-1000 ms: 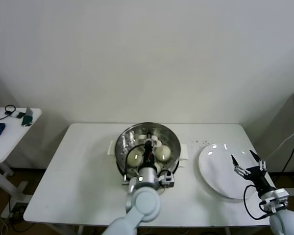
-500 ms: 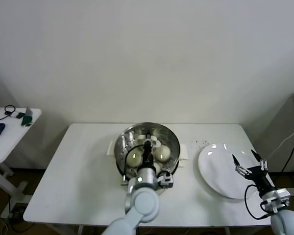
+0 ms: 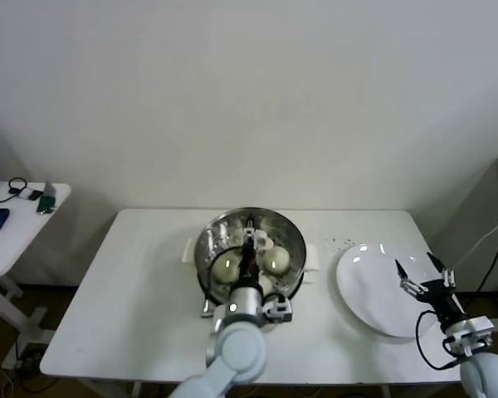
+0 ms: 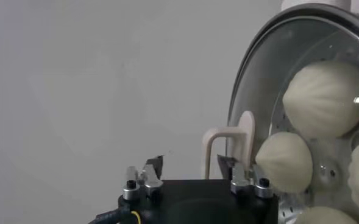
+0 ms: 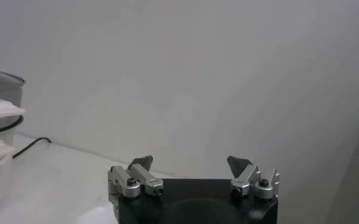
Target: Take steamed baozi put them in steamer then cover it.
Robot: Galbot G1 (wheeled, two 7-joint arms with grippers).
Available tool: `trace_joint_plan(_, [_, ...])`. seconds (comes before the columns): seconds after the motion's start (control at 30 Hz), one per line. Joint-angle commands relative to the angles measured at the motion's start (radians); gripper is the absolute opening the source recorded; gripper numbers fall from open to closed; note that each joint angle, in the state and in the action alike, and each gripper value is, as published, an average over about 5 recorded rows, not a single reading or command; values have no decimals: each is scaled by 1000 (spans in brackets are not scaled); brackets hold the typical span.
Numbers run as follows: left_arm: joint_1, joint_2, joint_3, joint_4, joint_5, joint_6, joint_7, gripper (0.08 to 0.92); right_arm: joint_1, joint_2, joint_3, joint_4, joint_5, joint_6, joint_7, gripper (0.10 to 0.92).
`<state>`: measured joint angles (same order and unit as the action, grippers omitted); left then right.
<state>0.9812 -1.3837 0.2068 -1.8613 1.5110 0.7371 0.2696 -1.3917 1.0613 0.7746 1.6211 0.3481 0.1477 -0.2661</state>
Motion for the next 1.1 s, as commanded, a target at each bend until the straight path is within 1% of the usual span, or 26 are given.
trace_joint_plan(0.03, [28,90,-9,-114,-71,48,0,679,5,-1,-1,7,-3,-49,15,823])
trace_joint_plan(0.13, [48,116,-16,-148,-114,46,-11,761,6,-1,1,12,-3,-61,15,823])
trace_joint_plan(0.23, [67,127,-24,-172,-147,30,-42,810,7,-2,2,19,16,-72,16,823])
trace_joint_plan(0.4, [97,148,-43,-211,-191,-2,-93,822,7,-3,2,27,24,-86,19,823])
trace_joint_plan(0.6, [164,219,-87,-299,-272,-35,-110,823,10,-4,2,32,22,-96,18,823])
trace_joint_plan(0.7, [207,258,-124,-335,-340,-59,-146,823,16,-7,1,32,20,-98,17,823])
trace_joint_plan(0.8, [253,289,-189,-346,-460,-123,-250,823,22,-11,-4,33,21,-98,17,823])
trace_joint_plan(0.9, [300,328,-279,-339,-665,-243,-414,823,26,-15,-14,38,22,-94,16,823])
trace_joint_plan(0.97, [336,358,-354,-335,-803,-336,-504,823,28,-20,-23,45,23,-91,16,823])
trace_joint_plan(1.03, [381,371,-453,-329,-899,-456,-548,823,28,-24,-31,54,25,-89,15,823])
trace_joint_plan(1.1, [430,366,-556,-323,-991,-572,-558,823,28,-27,-40,63,27,-87,15,823])
